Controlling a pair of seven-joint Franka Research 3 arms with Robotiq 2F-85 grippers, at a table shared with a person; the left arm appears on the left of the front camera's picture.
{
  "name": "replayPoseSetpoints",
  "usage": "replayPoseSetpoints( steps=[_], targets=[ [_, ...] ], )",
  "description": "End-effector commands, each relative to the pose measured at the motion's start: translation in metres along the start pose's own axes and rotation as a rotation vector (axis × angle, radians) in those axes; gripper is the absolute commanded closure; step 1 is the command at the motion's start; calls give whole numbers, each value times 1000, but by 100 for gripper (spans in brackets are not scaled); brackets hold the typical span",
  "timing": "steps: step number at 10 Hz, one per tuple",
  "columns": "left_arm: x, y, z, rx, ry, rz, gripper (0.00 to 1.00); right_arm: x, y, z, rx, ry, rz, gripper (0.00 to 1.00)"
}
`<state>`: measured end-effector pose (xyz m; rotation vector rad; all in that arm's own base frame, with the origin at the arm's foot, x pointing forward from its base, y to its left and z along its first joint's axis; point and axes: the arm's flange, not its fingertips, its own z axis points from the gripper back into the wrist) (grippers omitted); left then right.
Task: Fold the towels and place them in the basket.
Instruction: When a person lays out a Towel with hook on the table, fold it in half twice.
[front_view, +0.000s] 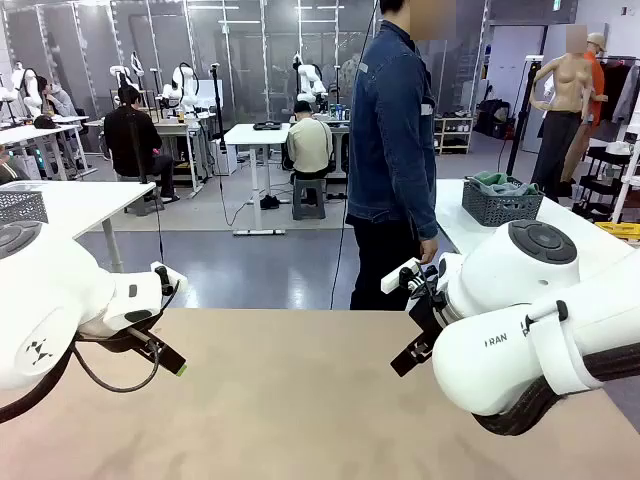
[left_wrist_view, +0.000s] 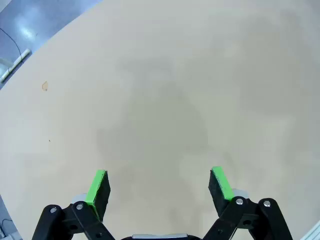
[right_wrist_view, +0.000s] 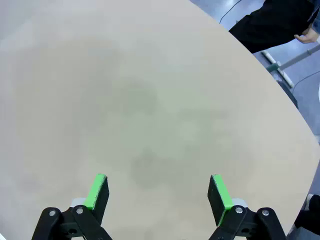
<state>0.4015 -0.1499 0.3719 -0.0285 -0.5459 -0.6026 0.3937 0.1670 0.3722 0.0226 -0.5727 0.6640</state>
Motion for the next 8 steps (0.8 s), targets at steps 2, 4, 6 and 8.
replayPoseSetpoints(
  steps=[2, 4, 6, 8],
  targets=[
    [0, 0, 0, 0, 0, 0, 0, 0, 0, 0, 0, 0, 0, 0],
    [0, 0, 0, 0, 0, 0, 0, 0, 0, 0, 0, 0, 0, 0],
    [0, 0, 0, 0, 0, 0, 0, 0, 0, 0, 0, 0, 0, 0],
    [0, 0, 0, 0, 0, 0, 0, 0, 0, 0, 0, 0, 0, 0]
  ],
)
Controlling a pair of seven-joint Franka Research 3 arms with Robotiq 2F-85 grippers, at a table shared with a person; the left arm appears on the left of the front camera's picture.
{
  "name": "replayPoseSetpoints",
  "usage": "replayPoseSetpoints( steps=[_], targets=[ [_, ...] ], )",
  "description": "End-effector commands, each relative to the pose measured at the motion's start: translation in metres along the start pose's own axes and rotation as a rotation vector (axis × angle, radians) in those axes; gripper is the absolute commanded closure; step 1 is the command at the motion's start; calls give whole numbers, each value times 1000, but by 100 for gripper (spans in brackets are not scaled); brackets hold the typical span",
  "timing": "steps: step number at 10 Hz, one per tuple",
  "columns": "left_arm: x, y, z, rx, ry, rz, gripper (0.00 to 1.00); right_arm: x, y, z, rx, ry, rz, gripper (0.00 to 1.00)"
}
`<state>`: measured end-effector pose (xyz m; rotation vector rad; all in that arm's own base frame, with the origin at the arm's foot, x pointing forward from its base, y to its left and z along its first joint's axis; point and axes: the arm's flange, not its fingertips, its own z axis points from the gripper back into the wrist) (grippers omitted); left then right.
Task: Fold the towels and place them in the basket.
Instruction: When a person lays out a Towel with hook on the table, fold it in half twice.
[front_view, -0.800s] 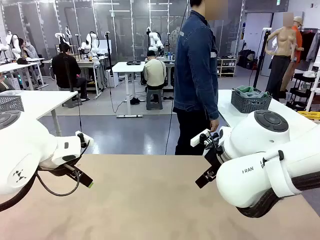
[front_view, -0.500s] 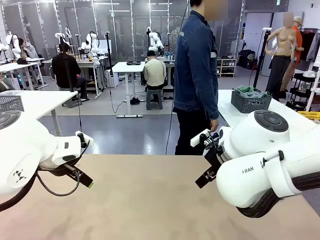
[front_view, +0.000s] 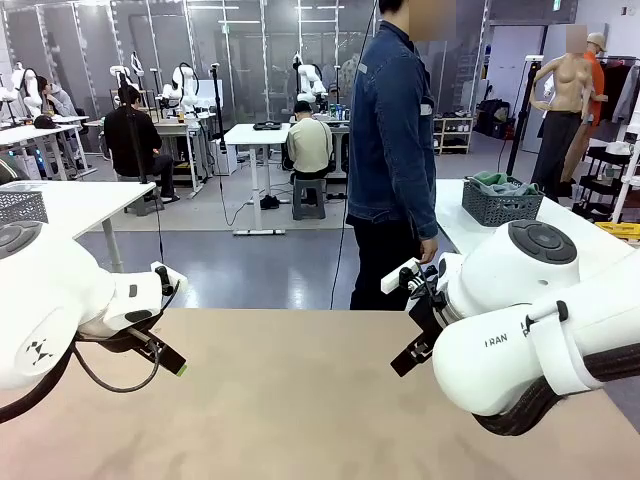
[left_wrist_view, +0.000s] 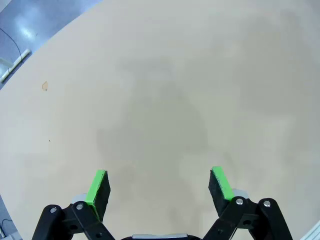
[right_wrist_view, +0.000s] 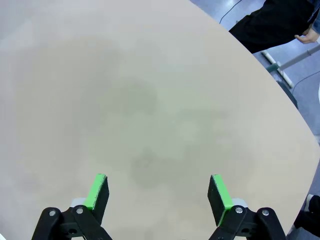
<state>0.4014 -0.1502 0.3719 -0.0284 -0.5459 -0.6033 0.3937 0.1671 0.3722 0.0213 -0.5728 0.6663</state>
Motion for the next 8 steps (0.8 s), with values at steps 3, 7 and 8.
replayPoseSetpoints(
  steps=[3, 7, 8],
  targets=[
    [12, 7, 18, -4, 9, -27, 0, 13, -13, 19, 10, -10, -49, 0],
    [53, 42, 142, -104, 61, -55, 0, 54, -66, 156, 41, 3, -81, 0],
    [57, 53, 185, -136, 52, -51, 0, 57, -82, 196, 43, -32, -111, 0]
  ],
)
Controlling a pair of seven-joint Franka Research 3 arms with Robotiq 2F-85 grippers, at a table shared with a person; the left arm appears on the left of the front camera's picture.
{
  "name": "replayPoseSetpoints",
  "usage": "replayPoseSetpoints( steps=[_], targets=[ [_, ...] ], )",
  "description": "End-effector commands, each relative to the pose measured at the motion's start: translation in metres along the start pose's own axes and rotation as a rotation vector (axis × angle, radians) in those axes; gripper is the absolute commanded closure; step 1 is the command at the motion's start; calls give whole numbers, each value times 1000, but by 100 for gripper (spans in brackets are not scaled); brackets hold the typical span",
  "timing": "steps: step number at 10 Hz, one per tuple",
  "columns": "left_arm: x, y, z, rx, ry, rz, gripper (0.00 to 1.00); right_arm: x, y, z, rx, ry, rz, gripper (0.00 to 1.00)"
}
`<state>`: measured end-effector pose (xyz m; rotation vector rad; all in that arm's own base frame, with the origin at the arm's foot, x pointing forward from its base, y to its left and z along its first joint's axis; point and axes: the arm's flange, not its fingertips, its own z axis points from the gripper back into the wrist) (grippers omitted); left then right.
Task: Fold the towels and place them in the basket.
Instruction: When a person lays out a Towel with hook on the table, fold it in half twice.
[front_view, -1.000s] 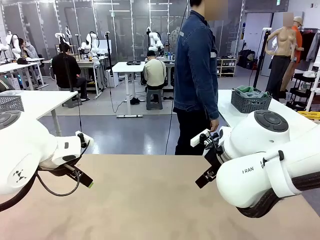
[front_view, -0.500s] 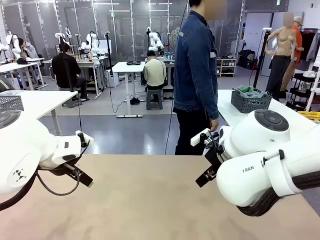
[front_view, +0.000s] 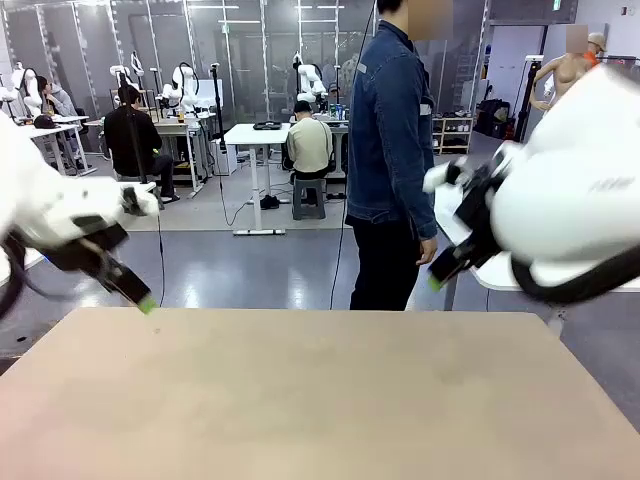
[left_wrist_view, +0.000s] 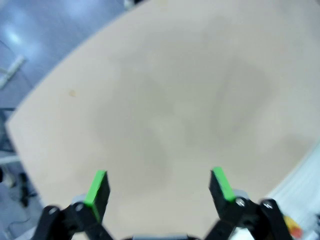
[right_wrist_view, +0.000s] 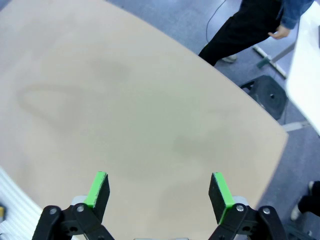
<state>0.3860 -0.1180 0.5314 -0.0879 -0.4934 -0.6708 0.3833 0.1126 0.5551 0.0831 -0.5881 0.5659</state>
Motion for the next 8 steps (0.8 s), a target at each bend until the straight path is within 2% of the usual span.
replayPoseSetpoints(
  steps=[1, 2, 4, 6, 8],
  targets=[
    [1, 18, 86, -64, 19, 5, 0, 4, -27, 68, 25, -29, -19, 0],
    [-7, 25, 142, -94, 11, 33, 0, -2, -36, 111, -12, -54, -19, 0],
    [-27, 26, 218, -42, -44, 51, 0, -20, -45, 176, -104, -105, -37, 0],
    [-52, 32, 272, -35, -128, 78, 0, -48, -53, 235, -106, -115, -55, 0],
    [-69, 35, 302, -20, -174, 102, 0, -72, -59, 273, -74, -115, -88, 0]
  ],
)
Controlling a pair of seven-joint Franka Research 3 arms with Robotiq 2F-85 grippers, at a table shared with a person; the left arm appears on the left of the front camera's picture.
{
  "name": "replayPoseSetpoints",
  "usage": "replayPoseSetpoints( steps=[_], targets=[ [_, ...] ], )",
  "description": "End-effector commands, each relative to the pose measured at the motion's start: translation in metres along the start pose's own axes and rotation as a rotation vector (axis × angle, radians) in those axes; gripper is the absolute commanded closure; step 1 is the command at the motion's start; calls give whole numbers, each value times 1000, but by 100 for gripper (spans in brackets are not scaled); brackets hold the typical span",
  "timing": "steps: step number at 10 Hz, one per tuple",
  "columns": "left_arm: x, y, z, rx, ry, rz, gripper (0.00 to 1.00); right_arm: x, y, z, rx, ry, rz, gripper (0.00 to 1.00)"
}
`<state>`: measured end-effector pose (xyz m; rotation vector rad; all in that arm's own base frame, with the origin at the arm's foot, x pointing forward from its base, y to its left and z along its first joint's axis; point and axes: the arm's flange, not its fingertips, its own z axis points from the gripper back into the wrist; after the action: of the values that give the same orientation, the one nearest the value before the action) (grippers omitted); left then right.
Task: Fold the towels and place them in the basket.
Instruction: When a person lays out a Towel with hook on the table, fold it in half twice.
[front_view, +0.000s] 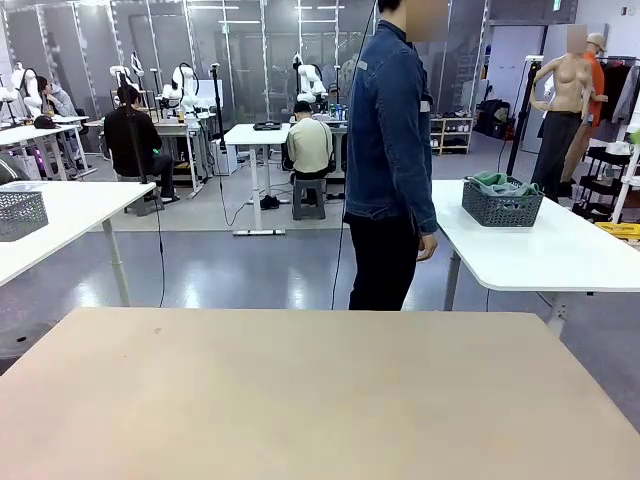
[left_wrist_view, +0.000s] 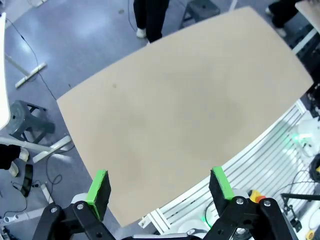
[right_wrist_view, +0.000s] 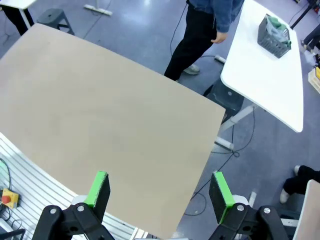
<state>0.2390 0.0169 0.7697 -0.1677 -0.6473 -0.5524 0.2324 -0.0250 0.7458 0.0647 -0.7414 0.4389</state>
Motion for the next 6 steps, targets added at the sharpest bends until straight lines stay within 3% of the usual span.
replayPoseSetpoints(
  steps=[1, 6],
  targets=[
    [-8, 2, 11, -17, -25, 0, 0, -11, -11, 19, 38, 27, -7, 0],
    [-11, 2, 19, 16, -41, 18, 0, -19, -12, 35, 28, 8, -33, 0]
  ],
)
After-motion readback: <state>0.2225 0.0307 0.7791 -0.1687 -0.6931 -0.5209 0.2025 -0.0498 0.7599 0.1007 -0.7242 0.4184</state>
